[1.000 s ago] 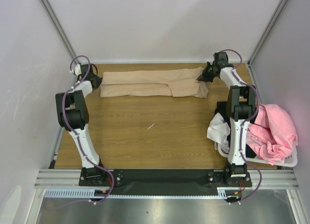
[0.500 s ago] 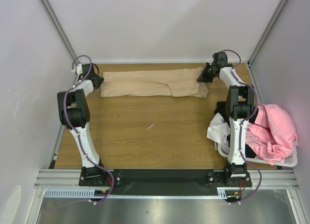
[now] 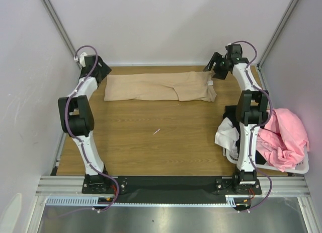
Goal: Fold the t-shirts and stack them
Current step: Fold the tshirt
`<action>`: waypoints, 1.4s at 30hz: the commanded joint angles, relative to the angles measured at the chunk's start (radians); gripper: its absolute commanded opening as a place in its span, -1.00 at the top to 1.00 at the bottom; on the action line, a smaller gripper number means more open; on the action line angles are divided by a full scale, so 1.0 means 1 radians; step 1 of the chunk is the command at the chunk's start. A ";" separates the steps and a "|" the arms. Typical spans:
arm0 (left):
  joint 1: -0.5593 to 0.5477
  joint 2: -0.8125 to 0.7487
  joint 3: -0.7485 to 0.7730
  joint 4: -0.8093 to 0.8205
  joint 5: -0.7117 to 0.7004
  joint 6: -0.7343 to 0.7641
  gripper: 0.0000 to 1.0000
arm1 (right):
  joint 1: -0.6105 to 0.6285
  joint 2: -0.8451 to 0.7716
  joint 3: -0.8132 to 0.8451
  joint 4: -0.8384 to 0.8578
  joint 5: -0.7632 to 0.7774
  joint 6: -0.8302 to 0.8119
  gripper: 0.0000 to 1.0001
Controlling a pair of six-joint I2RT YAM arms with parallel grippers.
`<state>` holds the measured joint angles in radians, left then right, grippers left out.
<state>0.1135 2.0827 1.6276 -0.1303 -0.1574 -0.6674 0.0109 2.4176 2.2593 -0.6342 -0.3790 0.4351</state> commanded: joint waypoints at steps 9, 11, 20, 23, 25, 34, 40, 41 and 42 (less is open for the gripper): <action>-0.282 -0.190 -0.106 0.081 0.137 0.203 -0.62 | 0.073 -0.452 -0.648 0.237 0.071 0.152 -0.54; -0.311 -0.196 -0.150 0.110 0.201 0.169 -0.63 | 0.090 -0.491 -0.714 0.280 0.071 0.195 -0.53; -0.350 -0.174 -0.233 0.107 0.245 0.120 -0.63 | 0.138 -0.491 -0.882 0.467 0.114 0.340 -0.34; -0.348 -0.168 -0.253 0.106 0.251 0.111 -0.64 | 0.149 -0.442 -0.856 0.488 0.106 0.363 -0.24; -0.345 -0.171 -0.264 0.109 0.252 0.104 -0.64 | 0.152 -0.419 -0.840 0.485 0.112 0.366 -0.20; -0.304 -0.187 -0.293 0.109 0.269 0.100 -0.64 | 0.172 -0.420 -0.813 0.406 0.166 0.369 -0.18; -0.291 -0.184 -0.295 0.107 0.280 0.103 -0.64 | 0.193 -0.451 -0.825 0.360 0.222 0.390 -0.20; -0.290 -0.179 -0.295 0.106 0.280 0.103 -0.64 | 0.196 -0.450 -0.831 0.361 0.227 0.398 -0.21; -0.287 -0.179 -0.295 0.107 0.282 0.103 -0.65 | 0.198 -0.451 -0.849 0.384 0.230 0.401 -0.21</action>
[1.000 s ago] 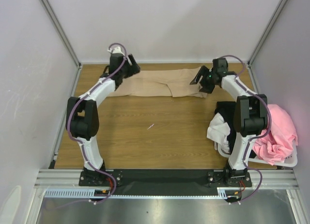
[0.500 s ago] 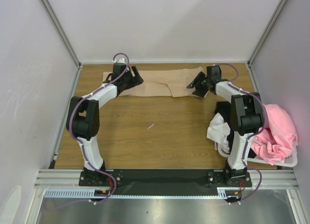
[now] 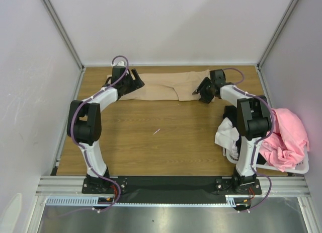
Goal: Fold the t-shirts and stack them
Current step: Fold the tshirt
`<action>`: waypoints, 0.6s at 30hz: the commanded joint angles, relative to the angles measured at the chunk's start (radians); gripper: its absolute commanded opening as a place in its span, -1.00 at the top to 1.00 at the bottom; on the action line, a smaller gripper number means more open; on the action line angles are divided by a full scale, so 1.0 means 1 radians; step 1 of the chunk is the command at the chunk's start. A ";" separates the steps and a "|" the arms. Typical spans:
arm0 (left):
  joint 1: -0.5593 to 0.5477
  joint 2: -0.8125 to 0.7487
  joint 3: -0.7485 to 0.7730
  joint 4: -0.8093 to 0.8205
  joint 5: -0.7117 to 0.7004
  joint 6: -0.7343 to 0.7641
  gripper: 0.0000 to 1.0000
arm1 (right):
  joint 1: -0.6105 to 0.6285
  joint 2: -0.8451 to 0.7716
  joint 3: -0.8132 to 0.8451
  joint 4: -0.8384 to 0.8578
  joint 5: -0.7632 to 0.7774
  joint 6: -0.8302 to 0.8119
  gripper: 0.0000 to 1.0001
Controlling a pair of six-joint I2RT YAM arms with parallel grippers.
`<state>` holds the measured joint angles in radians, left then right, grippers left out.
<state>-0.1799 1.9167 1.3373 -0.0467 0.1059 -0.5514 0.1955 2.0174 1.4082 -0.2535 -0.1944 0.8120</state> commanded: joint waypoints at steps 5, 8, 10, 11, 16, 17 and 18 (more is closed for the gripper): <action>0.019 -0.002 0.002 0.021 0.032 -0.015 -0.64 | 0.018 -0.017 -0.003 0.034 0.041 0.042 -0.11; 0.033 -0.002 0.003 0.019 0.037 -0.012 -0.64 | 0.019 -0.013 0.008 0.049 0.046 0.042 0.01; 0.037 -0.002 0.005 0.018 0.037 -0.012 -0.64 | 0.019 -0.008 0.027 0.043 0.061 0.036 0.09; 0.042 -0.001 0.005 0.018 0.038 -0.012 -0.64 | 0.018 -0.003 0.037 0.031 0.065 0.033 0.11; 0.053 0.007 0.011 0.018 0.044 -0.015 -0.64 | 0.019 0.033 0.092 0.011 0.079 0.013 0.60; 0.057 0.007 0.011 0.018 0.044 -0.016 -0.63 | 0.019 0.044 0.098 0.010 0.079 0.010 0.76; 0.059 0.008 0.011 0.018 0.044 -0.015 -0.64 | 0.019 0.050 0.110 0.005 0.079 0.007 0.81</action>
<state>-0.1310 1.9179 1.3373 -0.0471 0.1352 -0.5522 0.2104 2.0468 1.4590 -0.2489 -0.1387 0.8307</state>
